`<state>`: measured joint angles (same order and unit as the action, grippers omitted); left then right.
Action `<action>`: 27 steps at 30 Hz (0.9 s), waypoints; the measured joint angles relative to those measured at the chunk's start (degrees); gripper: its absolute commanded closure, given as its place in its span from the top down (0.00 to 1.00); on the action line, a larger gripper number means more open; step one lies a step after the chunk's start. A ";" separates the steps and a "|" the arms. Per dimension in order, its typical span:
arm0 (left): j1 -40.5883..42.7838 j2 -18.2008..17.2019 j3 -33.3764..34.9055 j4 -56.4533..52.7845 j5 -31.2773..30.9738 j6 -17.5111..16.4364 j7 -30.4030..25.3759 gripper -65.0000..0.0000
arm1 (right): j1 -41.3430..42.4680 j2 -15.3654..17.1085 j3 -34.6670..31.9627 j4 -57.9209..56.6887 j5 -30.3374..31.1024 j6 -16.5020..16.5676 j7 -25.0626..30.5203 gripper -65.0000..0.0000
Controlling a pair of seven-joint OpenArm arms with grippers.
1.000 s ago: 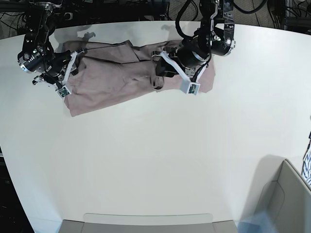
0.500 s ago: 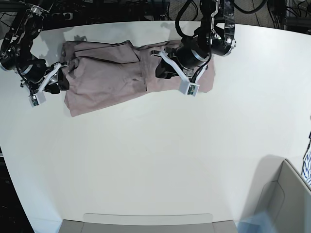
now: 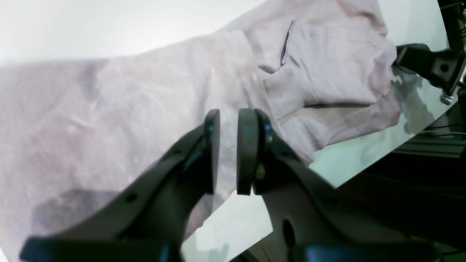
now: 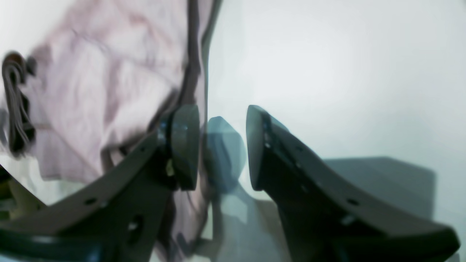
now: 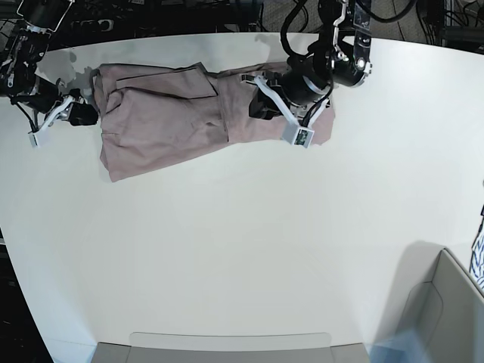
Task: Fold the T-shirt properly
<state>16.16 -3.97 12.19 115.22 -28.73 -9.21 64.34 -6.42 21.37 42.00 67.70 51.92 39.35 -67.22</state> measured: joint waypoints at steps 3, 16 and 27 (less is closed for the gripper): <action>1.07 -0.02 -0.13 0.02 0.02 0.02 -0.13 0.13 | 1.16 0.04 -2.75 -0.66 0.44 0.00 0.50 0.34; 2.89 -0.04 0.00 0.00 0.04 0.00 0.20 0.13 | 0.50 -4.35 -15.17 3.58 3.37 -0.02 1.62 0.34; 2.58 -0.04 -0.13 0.00 0.02 0.00 0.07 0.13 | 4.17 -6.56 -16.20 8.41 -17.05 -0.02 4.72 0.00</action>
<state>18.74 -4.01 12.05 115.22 -28.71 -9.21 64.40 -2.24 14.81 25.80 76.12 34.87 39.33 -62.50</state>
